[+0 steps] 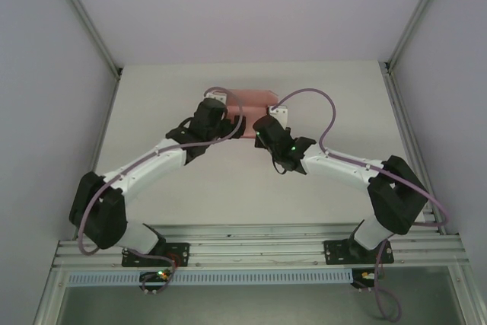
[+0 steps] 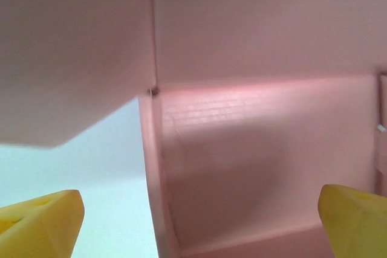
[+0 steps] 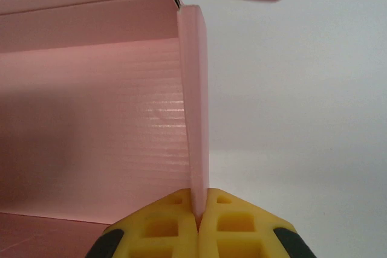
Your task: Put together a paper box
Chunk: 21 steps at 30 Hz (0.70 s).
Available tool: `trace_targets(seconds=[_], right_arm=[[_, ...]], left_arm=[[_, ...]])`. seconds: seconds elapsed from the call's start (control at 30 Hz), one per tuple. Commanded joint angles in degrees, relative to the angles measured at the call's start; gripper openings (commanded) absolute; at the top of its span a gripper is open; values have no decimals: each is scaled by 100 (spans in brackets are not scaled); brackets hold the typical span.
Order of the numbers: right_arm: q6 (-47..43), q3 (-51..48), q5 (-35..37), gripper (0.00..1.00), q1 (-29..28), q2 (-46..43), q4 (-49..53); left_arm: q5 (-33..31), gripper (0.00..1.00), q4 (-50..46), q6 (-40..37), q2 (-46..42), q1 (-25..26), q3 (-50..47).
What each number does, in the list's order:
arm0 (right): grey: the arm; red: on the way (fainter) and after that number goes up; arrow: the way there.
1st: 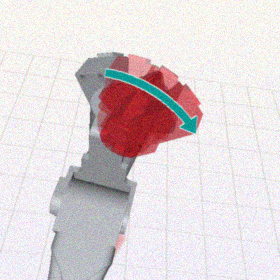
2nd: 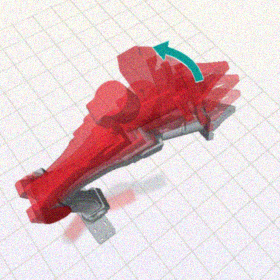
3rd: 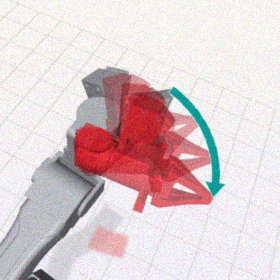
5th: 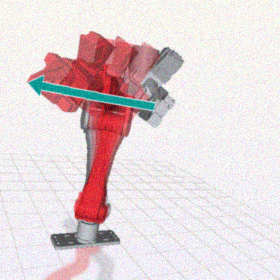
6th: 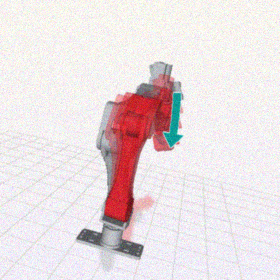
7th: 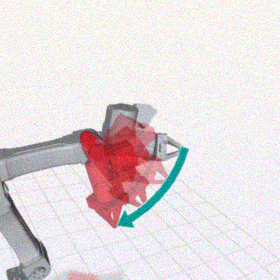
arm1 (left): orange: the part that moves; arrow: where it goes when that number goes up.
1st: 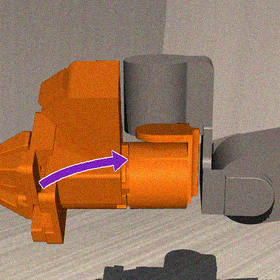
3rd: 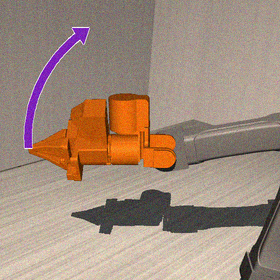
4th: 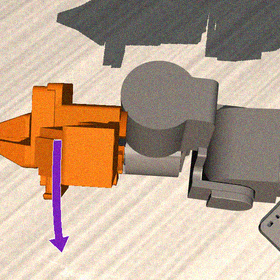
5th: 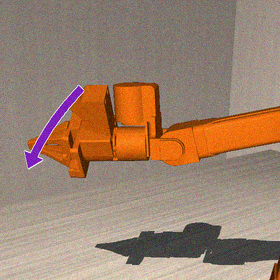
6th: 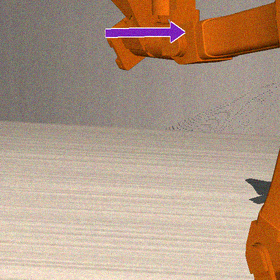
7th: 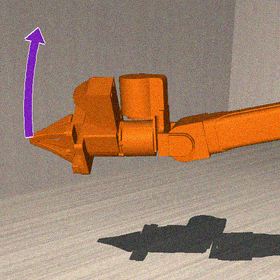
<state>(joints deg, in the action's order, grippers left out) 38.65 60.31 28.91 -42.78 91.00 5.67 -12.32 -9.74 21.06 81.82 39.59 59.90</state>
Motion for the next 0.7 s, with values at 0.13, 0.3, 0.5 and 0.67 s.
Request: trace_targets(seconds=[0.13,0.3,0.5,0.67], right_arm=[[511,225,-866,0,252,572,876],[655,429,-1127,0,244,1053,1550],[925,150,-1391,14,219,1191,1434],[801,162,-1049,43,95,853,1588]], left_arm=[[779,100,-580,269,-1191,-151,-718],[1012,100,-487,357,-1765,-419,-1102],[1025,100,-548,469,-1852,-920,-1349],[1459,100,-265,228,-1727,-1124,-1442]])
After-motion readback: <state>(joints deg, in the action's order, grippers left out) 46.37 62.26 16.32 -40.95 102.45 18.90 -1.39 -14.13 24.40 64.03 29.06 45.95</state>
